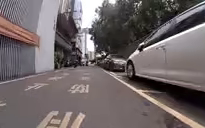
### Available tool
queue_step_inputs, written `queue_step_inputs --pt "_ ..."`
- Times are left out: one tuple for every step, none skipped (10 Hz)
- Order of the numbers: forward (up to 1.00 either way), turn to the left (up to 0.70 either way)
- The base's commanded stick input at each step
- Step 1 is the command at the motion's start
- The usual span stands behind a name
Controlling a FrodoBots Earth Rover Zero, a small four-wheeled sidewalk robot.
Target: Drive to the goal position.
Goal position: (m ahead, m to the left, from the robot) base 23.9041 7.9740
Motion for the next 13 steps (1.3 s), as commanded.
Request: queue_step_inputs --pt "0.70 0.00" --pt "0.70 0.00" --pt "0.70 0.00" --pt "0.70 0.00" --pt "0.70 0.00" --pt "0.70 0.00" --pt "0.70 0.00" --pt "0.70 0.00" --pt "0.70 0.00" --pt "0.70 0.00" --pt "0.70 0.00" --pt "0.70 0.00" --pt "0.70 0.00"
